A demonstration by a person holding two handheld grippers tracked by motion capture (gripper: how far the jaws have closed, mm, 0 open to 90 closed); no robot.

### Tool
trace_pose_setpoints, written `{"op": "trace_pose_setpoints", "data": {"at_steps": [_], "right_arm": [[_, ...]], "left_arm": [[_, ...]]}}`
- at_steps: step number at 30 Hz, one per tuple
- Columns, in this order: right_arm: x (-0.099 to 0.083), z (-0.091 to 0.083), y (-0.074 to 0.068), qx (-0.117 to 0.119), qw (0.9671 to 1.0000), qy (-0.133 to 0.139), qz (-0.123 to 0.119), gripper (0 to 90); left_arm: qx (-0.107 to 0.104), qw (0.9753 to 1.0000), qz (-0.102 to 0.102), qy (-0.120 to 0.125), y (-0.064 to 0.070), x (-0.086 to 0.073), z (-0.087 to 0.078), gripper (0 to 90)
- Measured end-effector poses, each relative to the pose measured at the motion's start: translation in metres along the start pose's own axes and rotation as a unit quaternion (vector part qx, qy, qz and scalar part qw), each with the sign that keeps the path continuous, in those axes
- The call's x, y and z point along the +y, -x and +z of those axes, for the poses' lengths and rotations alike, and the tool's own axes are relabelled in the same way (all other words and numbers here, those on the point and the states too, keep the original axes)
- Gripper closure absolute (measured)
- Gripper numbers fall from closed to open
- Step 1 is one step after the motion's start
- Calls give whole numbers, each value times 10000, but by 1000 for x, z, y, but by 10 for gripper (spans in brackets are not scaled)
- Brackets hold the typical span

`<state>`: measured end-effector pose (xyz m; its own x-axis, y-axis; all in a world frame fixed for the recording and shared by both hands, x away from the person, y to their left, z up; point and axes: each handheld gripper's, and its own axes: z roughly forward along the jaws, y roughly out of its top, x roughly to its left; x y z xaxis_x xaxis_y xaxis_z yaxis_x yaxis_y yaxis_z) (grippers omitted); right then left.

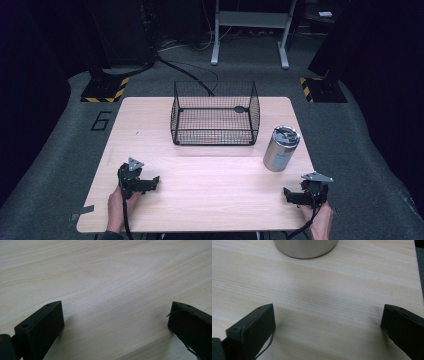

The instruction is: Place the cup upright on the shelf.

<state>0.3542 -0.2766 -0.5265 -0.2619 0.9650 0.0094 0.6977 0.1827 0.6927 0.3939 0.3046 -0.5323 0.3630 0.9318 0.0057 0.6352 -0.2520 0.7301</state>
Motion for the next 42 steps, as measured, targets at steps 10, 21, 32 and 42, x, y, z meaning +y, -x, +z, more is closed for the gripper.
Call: {"op": "trace_pose_setpoints", "data": {"at_steps": [10, 21, 32, 42], "right_arm": [[20, -23, -4, 194, 9990, 390, 110, 0], [74, -34, -20, 333, 9962, 802, -40, 0], [121, -21, -15, 457, 9915, 1213, 109, 0], [144, -6, -22, 404, 9895, 1384, 104, 0]], "left_arm": [[3, 10000, 55, -70, 0, 1, 0, 3], [8, 10000, 45, -32, 0, 1, 0, 3], [21, 10000, 10, -29, 0, 1, 0, 3], [23, 10000, 6, -31, 1, 1, 0, 3]]}}
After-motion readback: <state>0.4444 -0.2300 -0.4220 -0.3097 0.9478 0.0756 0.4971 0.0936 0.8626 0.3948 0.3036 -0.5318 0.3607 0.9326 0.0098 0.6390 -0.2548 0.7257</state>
